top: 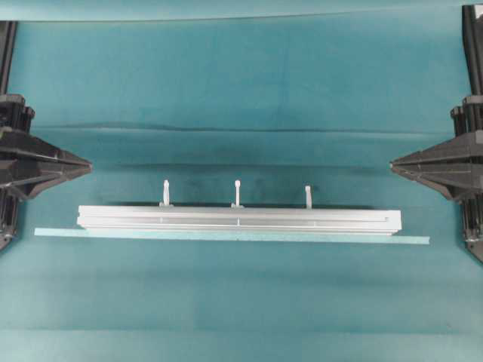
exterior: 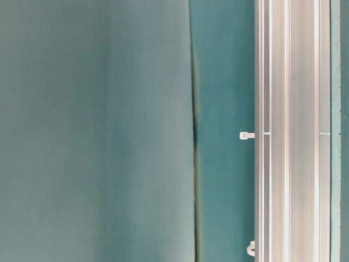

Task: Lift the large metal rail with both hands.
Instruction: 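Move both grippers down toward the two ends of the silver rail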

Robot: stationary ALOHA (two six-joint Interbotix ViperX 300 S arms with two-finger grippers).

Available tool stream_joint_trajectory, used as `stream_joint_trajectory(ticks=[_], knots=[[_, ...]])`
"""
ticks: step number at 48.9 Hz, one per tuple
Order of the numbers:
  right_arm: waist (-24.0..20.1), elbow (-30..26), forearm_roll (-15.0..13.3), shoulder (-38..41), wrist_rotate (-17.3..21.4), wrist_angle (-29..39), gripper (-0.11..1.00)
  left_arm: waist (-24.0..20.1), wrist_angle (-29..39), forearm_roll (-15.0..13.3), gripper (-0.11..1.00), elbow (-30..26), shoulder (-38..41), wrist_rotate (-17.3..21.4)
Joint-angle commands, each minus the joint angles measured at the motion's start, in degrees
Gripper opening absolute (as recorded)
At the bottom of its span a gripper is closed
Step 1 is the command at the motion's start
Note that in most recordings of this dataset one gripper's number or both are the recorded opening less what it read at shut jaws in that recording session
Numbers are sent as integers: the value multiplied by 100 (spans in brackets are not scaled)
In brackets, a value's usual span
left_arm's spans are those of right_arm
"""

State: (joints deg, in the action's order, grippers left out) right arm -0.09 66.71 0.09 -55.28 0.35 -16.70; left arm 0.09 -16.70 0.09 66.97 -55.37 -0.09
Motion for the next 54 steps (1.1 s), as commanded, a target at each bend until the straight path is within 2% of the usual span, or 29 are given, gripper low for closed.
stream_joint_trajectory(ticks=[1, 3, 5, 9, 27, 40, 54], knots=[[35, -26, 62, 105, 44, 18, 11, -35, 202, 26, 14, -246, 290, -255], [26, -53, 202, 114, 62, 202, 10, -62, 396, 53, 12, -343, 343, -299], [26, -105, 316, 123, 105, 501, 4, -88, 624, 70, 6, -439, 413, -352], [35, -255, 352, 149, 149, 1143, 0, -79, 1125, 79, -2, -624, 527, -360], [35, -1143, 352, 457, 264, 3718, 0, 123, 3630, 79, -2, -1969, 1222, -343], [-9, -1969, 352, 1397, 747, 5247, 0, 202, 5388, 88, -2, -2874, 2127, -343], [-18, -2777, 352, 2479, 765, 6715, 0, 202, 6732, 97, -2, -3533, 2856, -299]])
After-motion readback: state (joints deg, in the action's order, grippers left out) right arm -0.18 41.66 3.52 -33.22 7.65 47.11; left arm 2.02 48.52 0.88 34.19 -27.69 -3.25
